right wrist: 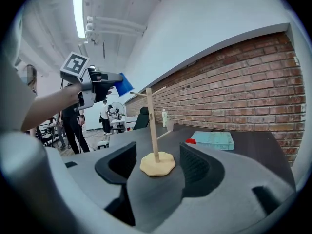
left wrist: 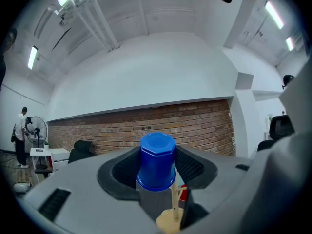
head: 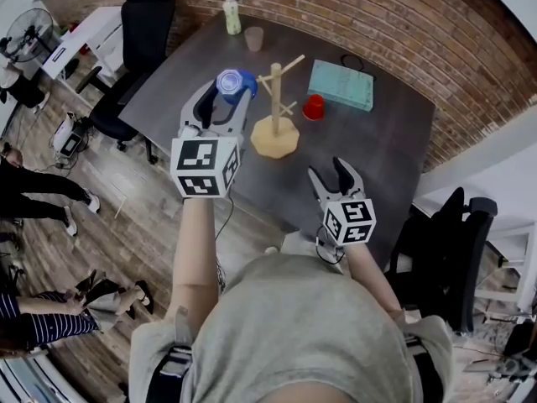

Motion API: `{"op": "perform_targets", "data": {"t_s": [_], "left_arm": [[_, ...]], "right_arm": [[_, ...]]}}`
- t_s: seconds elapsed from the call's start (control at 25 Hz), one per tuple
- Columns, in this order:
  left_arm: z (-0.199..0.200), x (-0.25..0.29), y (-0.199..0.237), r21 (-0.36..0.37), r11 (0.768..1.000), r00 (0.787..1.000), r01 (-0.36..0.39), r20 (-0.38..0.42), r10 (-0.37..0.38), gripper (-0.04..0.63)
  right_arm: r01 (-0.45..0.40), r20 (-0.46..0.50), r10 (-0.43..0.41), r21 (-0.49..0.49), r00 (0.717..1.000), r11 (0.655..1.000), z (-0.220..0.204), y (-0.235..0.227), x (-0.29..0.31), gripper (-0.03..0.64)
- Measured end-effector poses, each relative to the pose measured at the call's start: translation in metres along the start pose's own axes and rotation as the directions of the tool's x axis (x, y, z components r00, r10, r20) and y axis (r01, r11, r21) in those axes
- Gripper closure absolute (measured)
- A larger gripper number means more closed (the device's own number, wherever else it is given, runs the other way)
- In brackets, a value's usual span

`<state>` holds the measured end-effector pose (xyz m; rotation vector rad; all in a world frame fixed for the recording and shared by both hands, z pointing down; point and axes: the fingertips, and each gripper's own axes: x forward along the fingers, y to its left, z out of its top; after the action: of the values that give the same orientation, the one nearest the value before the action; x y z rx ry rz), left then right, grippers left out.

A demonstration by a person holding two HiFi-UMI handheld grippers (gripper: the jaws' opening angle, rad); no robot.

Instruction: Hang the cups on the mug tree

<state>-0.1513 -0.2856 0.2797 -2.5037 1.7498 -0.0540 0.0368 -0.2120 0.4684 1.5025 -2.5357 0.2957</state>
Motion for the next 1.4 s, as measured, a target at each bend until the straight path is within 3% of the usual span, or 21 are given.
{"op": "perform_targets", "data": {"t_s": [0.76, 1.4], "left_arm": [[-0.028, 0.041, -0.022, -0.036, 0.998, 0.998, 0.049, -0.043, -0.050, 0.380], [-0.056, 0.039, -0.002, -0.084, 0.996, 0.995, -0.018, -0.101, 0.010, 0.380]], "right_arm": [[0.037, -0.018, -0.037, 0.024, 0.999, 0.999, -0.008, -0.024, -0.002, 0.344], [0.004, -0.023, -0.003, 0.019, 1.000, 1.000, -0.008, -0.019, 0.011, 0.344]]}}
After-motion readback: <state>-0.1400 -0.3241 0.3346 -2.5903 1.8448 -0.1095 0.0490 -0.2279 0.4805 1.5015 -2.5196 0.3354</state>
